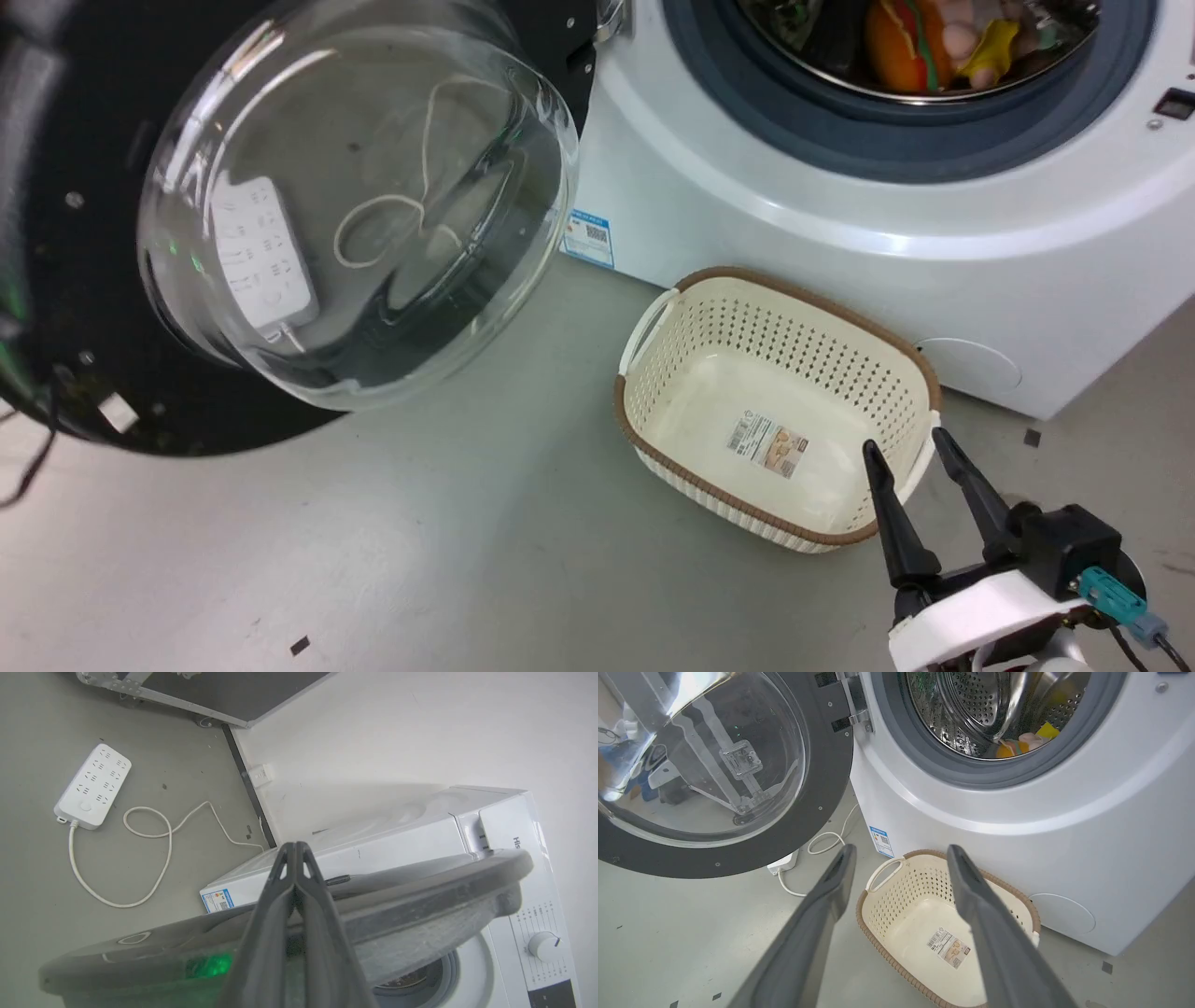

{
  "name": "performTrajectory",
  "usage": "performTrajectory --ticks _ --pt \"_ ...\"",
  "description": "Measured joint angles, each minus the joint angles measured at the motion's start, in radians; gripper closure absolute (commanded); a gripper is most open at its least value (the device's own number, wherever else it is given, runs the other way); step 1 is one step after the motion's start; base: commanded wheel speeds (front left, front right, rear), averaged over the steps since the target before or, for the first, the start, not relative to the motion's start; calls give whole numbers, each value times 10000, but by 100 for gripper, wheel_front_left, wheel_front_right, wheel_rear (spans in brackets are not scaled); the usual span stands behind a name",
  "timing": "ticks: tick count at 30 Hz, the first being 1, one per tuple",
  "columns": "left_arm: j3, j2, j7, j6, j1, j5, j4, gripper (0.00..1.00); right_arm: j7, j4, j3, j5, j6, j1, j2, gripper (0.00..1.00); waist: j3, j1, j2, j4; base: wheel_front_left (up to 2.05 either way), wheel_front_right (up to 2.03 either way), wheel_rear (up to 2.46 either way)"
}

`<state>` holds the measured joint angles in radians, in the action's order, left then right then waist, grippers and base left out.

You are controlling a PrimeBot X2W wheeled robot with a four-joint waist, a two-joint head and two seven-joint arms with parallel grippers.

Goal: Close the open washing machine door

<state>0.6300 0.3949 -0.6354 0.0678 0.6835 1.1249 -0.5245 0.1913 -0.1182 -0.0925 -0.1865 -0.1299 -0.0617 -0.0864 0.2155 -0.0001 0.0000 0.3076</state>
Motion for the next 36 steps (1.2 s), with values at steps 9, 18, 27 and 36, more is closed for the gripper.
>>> performTrajectory --ticks 9,18,27,36 --pt "-355 -1350 -2683 -56 -2057 1363 1937 100 221 -401 211 -297 0 13 127 0 -686 0 0 -170 0 0 0" --pt "-1365 -3271 -4025 -750 -4560 2393 4838 100 339 -660 341 -351 0 95 280 0 -1425 -1 0 -478 0 0 0" --pt "-4849 -3425 -1735 -999 -6919 4564 6218 100 303 -617 460 -307 0 115 320 0 -1590 -1 0 -1411 0 0 0" --pt "-7473 -3450 972 -328 -6892 5668 6050 100 186 -313 711 -165 0 90 328 0 -1116 1 0 -2669 0 0 0"
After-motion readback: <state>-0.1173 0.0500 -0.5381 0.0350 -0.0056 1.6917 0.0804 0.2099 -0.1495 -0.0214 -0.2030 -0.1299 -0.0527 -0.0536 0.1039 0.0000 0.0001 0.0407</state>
